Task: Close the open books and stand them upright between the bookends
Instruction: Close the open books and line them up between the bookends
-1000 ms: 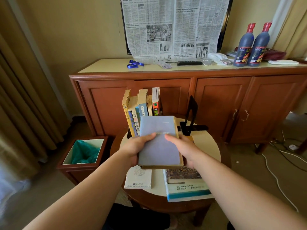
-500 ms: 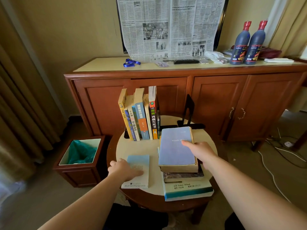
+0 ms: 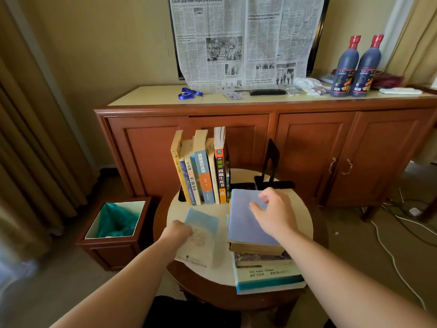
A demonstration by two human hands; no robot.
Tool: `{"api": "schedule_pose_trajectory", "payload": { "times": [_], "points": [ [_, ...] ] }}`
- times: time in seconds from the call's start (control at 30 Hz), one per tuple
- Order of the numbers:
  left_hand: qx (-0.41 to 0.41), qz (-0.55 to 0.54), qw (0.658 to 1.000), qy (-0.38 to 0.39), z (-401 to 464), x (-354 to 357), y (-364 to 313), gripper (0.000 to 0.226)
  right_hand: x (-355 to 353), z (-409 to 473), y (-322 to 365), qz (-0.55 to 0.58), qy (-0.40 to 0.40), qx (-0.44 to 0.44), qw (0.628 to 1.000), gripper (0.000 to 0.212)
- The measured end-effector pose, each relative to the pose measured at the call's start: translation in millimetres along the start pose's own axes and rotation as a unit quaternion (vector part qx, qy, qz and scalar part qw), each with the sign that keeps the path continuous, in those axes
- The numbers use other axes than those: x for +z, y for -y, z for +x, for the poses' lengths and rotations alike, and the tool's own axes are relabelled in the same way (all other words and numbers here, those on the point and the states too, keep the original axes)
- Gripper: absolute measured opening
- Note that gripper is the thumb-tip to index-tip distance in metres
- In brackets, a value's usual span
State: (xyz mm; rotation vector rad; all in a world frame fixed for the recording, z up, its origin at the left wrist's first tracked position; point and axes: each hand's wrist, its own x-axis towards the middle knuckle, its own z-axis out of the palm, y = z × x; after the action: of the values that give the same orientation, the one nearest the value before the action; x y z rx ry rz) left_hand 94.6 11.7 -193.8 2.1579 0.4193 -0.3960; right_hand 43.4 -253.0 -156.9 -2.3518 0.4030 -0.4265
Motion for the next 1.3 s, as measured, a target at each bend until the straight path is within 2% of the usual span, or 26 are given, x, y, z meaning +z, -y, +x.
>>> {"api": "schedule_pose_trajectory", "payload": {
  "times": [0.07,0.17,0.33,0.43,0.47,0.53,0.57,0.67,0.8,0.87,1.0,1.13,1.2,1.3],
  "points": [
    [0.044,-0.067,0.996,-0.039,-4.0,-10.6,-10.0,0.012,4.4,-2.6,13.4,0.004,0.022,-0.048,0.999,0.023],
    [0.116,-0.16,0.978,-0.067,-16.1,-19.9,-29.4,0.005,10.4,-3.6,32.3,0.032,0.053,-0.052,0.997,0.018],
    [0.259,-0.208,0.943,0.02,-42.3,-19.2,-55.4,0.016,19.0,-2.4,58.7,0.146,0.173,-0.031,0.974,0.041],
    [0.326,-0.179,0.926,0.059,-54.0,-12.2,-62.7,0.016,22.3,-2.3,68.4,0.215,0.184,-0.019,0.959,0.06],
    [0.343,-0.164,0.923,0.063,-54.3,-8.9,-63.8,0.018,23.1,-1.9,70.5,0.218,0.175,-0.019,0.96,0.055],
    [0.361,-0.132,0.921,0.059,-52.0,-2.8,-63.8,0.023,20.8,-0.7,74.9,0.194,0.139,-0.029,0.971,0.025],
    [0.356,-0.121,0.925,0.065,-49.7,-0.6,-63.2,0.026,17.6,0.5,76.1,0.163,0.109,-0.037,0.98,0.019],
    [0.334,-0.076,0.936,0.076,-41.0,1.0,-65.6,0.03,10.7,5.4,71.1,0.094,0.007,-0.035,0.995,0.037],
    [0.372,0.047,0.926,-0.037,-25.9,-13.8,-92.8,0.029,9.1,13.1,61.0,0.053,-0.093,-0.031,0.994,0.033],
    [0.404,0.111,0.905,-0.078,-16.5,-24.1,-113.9,0.035,8.5,18.1,59.2,0.056,-0.129,-0.045,0.989,0.031],
    [0.475,0.237,0.842,-0.095,4.0,-33.0,-158.9,0.058,8.9,31.5,55.9,0.099,-0.161,-0.064,0.98,0.027],
    [0.465,0.425,0.772,-0.08,22.8,-29.1,-180.4,0.076,16.0,39.2,52.6,0.111,-0.141,-0.082,0.98,0.029],
    [0.45,0.468,0.754,-0.095,28.6,-29.4,-180.2,0.083,18.4,41.1,53.6,0.115,-0.127,-0.088,0.981,0.029],
    [0.453,0.476,0.744,-0.126,32.4,-33.0,-176.8,0.084,22.0,43.7,59.1,0.119,-0.127,-0.107,0.979,0.029]
  ]
}}
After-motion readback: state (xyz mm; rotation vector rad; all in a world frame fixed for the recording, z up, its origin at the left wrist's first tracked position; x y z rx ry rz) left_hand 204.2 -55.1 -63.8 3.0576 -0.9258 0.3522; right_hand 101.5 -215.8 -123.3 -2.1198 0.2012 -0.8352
